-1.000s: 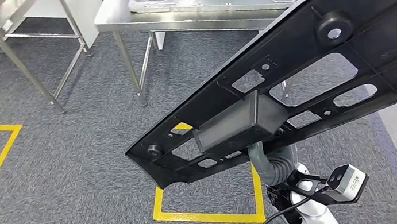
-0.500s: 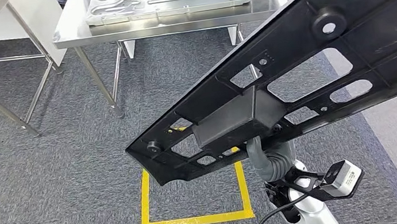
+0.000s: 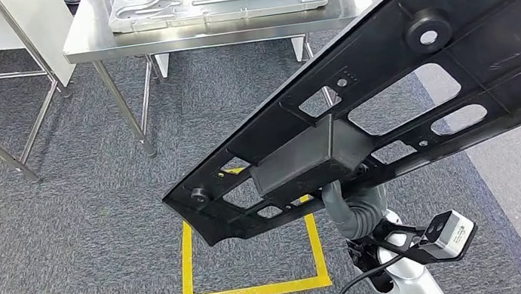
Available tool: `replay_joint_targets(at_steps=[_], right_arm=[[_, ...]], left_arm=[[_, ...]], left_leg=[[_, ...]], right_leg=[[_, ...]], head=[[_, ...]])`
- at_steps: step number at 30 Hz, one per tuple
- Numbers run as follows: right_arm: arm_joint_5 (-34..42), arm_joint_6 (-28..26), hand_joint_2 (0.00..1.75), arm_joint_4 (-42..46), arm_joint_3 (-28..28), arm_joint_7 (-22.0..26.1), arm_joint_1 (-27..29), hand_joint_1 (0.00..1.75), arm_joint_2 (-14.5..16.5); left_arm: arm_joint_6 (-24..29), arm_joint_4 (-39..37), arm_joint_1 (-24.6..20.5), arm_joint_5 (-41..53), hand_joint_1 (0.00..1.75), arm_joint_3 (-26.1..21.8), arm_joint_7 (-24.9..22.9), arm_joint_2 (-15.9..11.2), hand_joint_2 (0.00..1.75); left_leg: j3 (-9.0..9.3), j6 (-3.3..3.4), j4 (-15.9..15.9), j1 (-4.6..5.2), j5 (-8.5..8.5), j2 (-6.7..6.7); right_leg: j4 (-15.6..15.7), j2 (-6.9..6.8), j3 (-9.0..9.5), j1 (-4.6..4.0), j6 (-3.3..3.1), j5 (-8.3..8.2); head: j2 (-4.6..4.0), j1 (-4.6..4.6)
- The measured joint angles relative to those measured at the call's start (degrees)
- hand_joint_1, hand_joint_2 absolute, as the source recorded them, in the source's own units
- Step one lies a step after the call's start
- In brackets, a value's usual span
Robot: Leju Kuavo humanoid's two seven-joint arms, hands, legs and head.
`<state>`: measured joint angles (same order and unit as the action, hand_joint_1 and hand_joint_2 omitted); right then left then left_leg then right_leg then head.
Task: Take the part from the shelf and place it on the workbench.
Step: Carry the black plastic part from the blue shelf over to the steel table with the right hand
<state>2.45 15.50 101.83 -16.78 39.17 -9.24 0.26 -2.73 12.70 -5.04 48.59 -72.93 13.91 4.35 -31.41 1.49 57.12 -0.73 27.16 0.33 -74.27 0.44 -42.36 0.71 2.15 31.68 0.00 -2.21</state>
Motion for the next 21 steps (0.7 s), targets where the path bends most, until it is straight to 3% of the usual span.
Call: replay_joint_targets(at_steps=[2, 4, 5, 8, 10, 11, 13, 15, 19, 20, 21], right_arm=[[0.03, 0.00, 1.75, 0.02, 0.01, 0.00, -0.01, 1.75, 0.00], [0.06, 0.01, 1.75, 0.06, -0.01, -0.03, -0.08, 1.75, 0.01], [0.09, 0.01, 1.75, 0.08, -0.02, -0.04, -0.10, 1.75, 0.01], [0.18, -0.09, 1.75, 0.34, -0.03, -0.09, -0.01, 1.75, 0.03], [0.19, -0.14, 1.75, 0.79, -0.03, -0.12, 0.04, 1.75, 0.07], [0.19, -0.14, 1.75, 0.95, -0.03, -0.14, 0.08, 1.75, 0.10], [0.18, -0.13, 1.75, 1.01, -0.04, -0.15, 0.24, 1.75, 0.17], [0.17, -0.13, 1.75, 1.01, -0.04, -0.15, 0.45, 1.75, 0.17], [0.16, -0.14, 1.75, 1.01, -0.04, -0.15, 0.53, 1.75, 0.17], [0.16, -0.14, 1.75, 1.01, -0.04, -0.16, 0.56, 1.75, 0.17], [0.15, -0.13, 1.75, 1.01, -0.05, -0.17, 0.61, 1.75, 0.18]], left_arm=[[-0.09, 0.00, 0.06, 0.01, 0.00, -0.01, 0.02, 0.01, 1.75], [-0.17, 0.00, 0.03, 0.04, 0.00, -0.01, 0.06, 0.02, 1.75], [-0.19, 0.00, 0.01, 0.05, 0.00, -0.01, 0.10, 0.01, 1.75], [-0.20, 0.04, -0.10, 0.20, 0.00, -0.01, 0.27, -0.08, 1.75], [-0.25, 0.12, -0.22, 0.38, 0.00, -0.01, 0.42, -0.19, 1.75], [-0.28, 0.15, -0.21, 0.46, 0.00, -0.01, 0.45, -0.25, 1.75], [-0.35, 0.15, -0.08, 0.55, 0.00, -0.01, 0.46, -0.27, 1.75], [-0.35, 0.15, 0.08, 0.56, 0.00, -0.01, 0.45, -0.28, 1.75], [-0.35, 0.15, 0.19, 0.56, 0.00, -0.01, 0.45, -0.28, 1.75], [-0.35, 0.15, 0.25, 0.56, 0.00, -0.01, 0.45, -0.29, 1.75], [-0.35, 0.15, 0.33, 0.56, 0.00, -0.01, 0.44, -0.32, 1.75]], left_leg=[[0.79, -0.28, 0.00, 0.00, 0.62, 0.06], [1.37, -0.83, 0.00, 0.14, 1.31, 0.13], [1.47, -1.16, -0.03, 0.19, 1.61, 0.20], [2.29, -2.18, -0.37, 0.21, 2.44, 0.58], [1.73, -2.69, 2.28, 0.16, 3.69, 0.49], [0.06, -2.86, 5.57, 0.05, 4.80, 0.32], [-5.31, -3.15, 13.95, 0.02, 7.08, 0.18], [-8.59, -3.27, 18.36, 0.02, 7.86, 0.17], [-9.70, -3.28, 19.06, 0.02, 7.19, 0.17], [-10.03, -3.25, 18.67, 0.02, 6.23, 0.17], [-9.32, -2.92, 14.95, 0.09, 3.01, 0.10]], right_leg=[[6.93, -0.36, 3.11, 0.02, -0.28, -4.46], [14.22, -1.04, 6.65, -0.34, -0.94, -6.89], [15.88, -1.25, 7.43, -0.56, -1.31, -6.90], [16.69, -0.85, 8.18, -0.69, -2.39, -5.89], [17.37, -0.60, 9.71, -0.39, -3.14, -5.31], [17.60, -0.54, 10.56, -0.33, -3.44, -4.89], [17.67, -0.39, 11.84, -0.46, -3.83, -3.80], [17.67, -0.23, 12.55, -0.56, -3.91, -3.11], [17.66, -0.07, 13.04, -0.58, -3.89, -2.72], [17.67, 0.06, 13.45, -0.58, -3.86, -2.42], [17.81, 0.23, 14.84, -0.56, -3.69, -1.38]], head=[[0.00, 0.00], [0.00, -0.01], [0.00, -0.01], [0.00, -0.01], [0.00, -0.05], [0.00, -0.07], [0.00, -0.09], [0.00, -0.09], [0.00, -0.09], [0.00, -0.09], [0.00, -0.08]])
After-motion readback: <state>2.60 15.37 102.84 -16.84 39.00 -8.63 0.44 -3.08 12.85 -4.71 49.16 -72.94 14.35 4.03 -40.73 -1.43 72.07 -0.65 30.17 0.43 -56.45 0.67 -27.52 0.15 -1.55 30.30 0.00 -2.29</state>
